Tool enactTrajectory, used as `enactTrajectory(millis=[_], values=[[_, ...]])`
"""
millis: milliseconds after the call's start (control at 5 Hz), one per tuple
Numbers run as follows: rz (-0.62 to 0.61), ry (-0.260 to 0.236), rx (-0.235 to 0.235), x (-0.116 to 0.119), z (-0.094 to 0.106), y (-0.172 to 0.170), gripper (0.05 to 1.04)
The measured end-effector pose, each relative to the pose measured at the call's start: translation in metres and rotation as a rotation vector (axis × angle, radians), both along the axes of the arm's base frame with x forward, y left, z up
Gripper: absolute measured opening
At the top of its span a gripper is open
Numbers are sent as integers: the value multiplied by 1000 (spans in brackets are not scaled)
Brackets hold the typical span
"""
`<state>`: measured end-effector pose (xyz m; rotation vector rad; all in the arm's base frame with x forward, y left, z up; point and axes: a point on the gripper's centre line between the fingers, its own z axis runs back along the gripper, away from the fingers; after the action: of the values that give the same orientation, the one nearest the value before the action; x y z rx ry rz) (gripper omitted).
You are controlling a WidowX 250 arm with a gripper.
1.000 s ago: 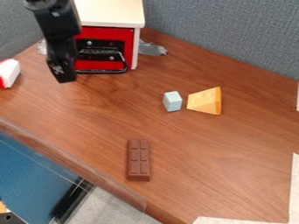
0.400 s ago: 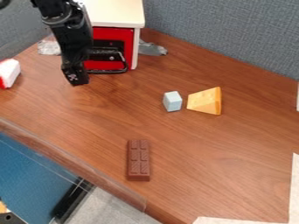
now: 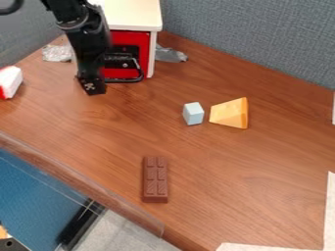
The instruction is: Open the red drawer
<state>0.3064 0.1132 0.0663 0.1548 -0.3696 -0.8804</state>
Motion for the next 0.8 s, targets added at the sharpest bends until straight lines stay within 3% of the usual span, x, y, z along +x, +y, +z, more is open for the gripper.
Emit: enactTrajectory(millis=[400,800], values=[[9,-24,24,12,-5,-3,999],[20,-10,56,25,-26,0,999]])
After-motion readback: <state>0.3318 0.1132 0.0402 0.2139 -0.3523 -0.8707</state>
